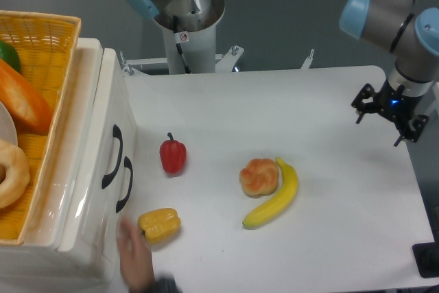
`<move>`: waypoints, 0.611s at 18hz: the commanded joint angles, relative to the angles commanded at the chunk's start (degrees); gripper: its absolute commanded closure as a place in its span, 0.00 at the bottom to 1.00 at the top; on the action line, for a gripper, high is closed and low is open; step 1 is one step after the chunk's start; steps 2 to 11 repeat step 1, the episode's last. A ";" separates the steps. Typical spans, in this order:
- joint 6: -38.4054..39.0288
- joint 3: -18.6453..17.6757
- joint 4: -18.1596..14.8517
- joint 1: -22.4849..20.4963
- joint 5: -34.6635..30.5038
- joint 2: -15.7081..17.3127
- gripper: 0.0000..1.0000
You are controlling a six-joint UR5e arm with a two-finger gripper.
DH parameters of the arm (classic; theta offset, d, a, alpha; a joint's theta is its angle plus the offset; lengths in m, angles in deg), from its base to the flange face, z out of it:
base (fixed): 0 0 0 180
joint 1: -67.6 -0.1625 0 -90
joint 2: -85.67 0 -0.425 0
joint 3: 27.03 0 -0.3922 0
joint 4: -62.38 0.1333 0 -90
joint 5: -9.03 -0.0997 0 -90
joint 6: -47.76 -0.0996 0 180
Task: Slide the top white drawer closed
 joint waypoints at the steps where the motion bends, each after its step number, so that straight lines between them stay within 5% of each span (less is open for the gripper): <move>1: 0.35 0.09 -0.09 -0.09 0.00 0.00 0.00; 11: 0.35 0.09 -0.09 -0.09 0.00 0.00 0.00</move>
